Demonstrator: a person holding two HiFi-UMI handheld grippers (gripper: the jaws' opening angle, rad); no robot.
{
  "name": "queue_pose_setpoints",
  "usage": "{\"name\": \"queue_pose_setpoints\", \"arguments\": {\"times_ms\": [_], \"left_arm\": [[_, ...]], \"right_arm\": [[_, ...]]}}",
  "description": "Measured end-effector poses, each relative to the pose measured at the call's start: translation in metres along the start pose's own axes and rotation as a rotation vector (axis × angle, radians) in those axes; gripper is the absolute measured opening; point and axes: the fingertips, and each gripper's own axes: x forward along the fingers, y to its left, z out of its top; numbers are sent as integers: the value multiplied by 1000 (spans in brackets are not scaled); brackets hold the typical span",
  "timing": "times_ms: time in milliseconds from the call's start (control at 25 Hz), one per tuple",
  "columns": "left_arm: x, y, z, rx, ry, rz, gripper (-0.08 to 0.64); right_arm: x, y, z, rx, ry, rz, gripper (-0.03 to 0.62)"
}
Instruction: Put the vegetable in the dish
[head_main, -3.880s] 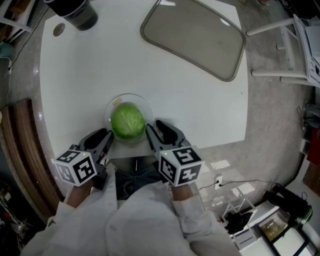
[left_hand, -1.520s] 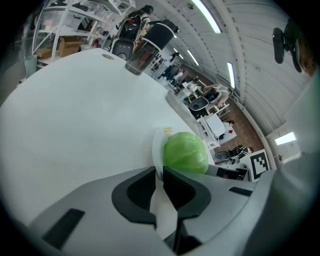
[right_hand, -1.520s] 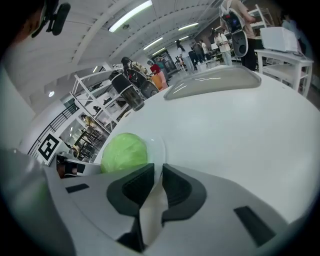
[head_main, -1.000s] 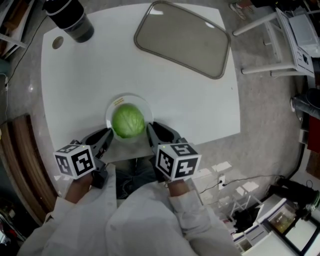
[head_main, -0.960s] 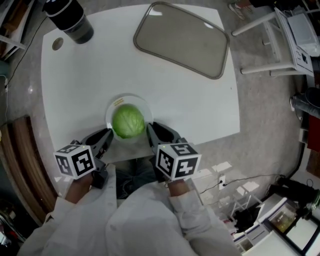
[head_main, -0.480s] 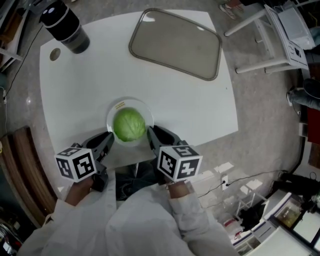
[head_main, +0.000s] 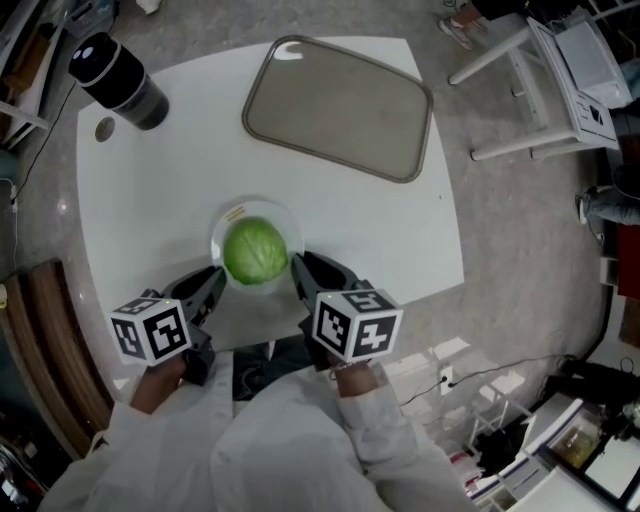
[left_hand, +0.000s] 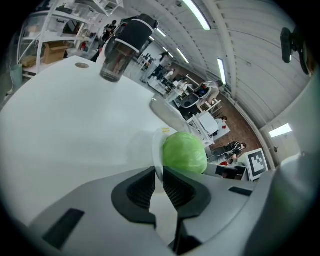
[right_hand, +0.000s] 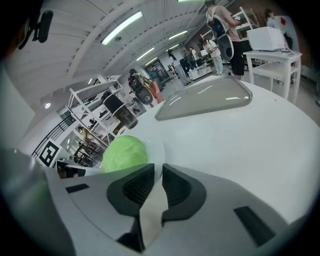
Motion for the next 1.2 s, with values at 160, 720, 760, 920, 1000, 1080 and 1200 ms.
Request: {"name": "queue_pose_setpoints", "arguments": {"times_ms": [160,720,760,920,1000,1080,1200], "left_arm": [[16,-15,16,0,-18,-3,51],[79,-67,92,34,-66,-44,52],[84,-71,99,38,-72,-43,51],[103,-75,124,44,-89,-36,51],[111,-73,137,52,-93,-26,51],[118,-75,148,64,-97,-22,51],[131,-78,165,82,-103,-17,51]], "right_arm": [[-1,-16,21,-9,2,16,58],[-5,-69,122,-40,-36,30,58],[-4,-73,130,-41,-39,31,58],[4,-87,155,-32,-57,32,58],[11,-90,167,-30,-65,37,58],[17,-95,180,-32,-73,42,58],[24,-104,200,-49,-84,38,58]]}}
